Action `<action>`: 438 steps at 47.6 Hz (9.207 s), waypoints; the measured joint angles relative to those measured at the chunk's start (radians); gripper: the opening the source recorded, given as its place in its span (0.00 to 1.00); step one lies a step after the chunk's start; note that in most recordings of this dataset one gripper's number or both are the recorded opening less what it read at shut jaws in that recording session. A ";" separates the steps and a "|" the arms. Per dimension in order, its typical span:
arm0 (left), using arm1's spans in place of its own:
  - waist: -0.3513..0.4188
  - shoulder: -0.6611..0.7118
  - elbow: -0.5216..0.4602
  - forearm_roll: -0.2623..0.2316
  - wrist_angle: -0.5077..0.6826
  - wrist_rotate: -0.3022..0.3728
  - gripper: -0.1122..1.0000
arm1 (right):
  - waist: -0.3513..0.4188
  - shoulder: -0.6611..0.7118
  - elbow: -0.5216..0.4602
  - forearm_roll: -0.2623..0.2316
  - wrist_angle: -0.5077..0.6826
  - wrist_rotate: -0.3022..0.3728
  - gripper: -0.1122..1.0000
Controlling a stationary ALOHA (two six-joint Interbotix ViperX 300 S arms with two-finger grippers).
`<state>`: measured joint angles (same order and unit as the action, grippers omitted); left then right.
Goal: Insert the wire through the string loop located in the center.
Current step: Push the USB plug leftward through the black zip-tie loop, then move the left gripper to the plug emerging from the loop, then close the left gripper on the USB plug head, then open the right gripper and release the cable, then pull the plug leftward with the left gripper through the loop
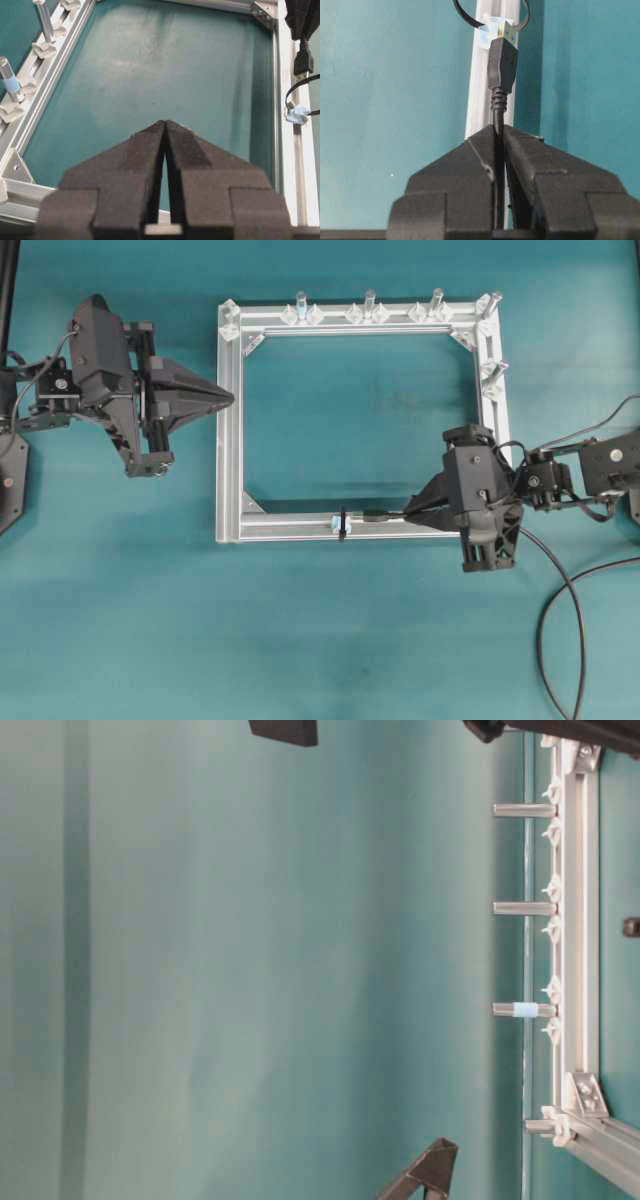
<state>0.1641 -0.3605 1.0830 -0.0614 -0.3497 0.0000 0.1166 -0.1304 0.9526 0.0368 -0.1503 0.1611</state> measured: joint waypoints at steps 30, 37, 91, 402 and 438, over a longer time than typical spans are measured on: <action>0.000 0.000 0.000 -0.002 0.000 0.000 0.12 | 0.002 0.000 -0.005 0.000 -0.002 0.000 0.17; 0.000 0.000 0.000 0.000 0.000 0.000 0.12 | 0.000 0.005 -0.023 0.000 0.000 0.000 0.17; -0.005 0.000 -0.008 -0.002 0.077 0.000 0.12 | 0.000 0.179 -0.199 0.000 -0.002 0.000 0.17; -0.273 0.419 -0.456 0.002 0.607 -0.028 0.24 | -0.002 -0.008 -0.087 0.000 0.095 0.005 0.81; -0.275 0.230 -0.272 0.002 0.681 -0.084 0.24 | 0.000 -0.101 -0.017 0.002 0.144 0.006 0.81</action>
<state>-0.1104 -0.1304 0.8115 -0.0598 0.3313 -0.0844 0.1166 -0.2316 0.9357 0.0383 -0.0061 0.1672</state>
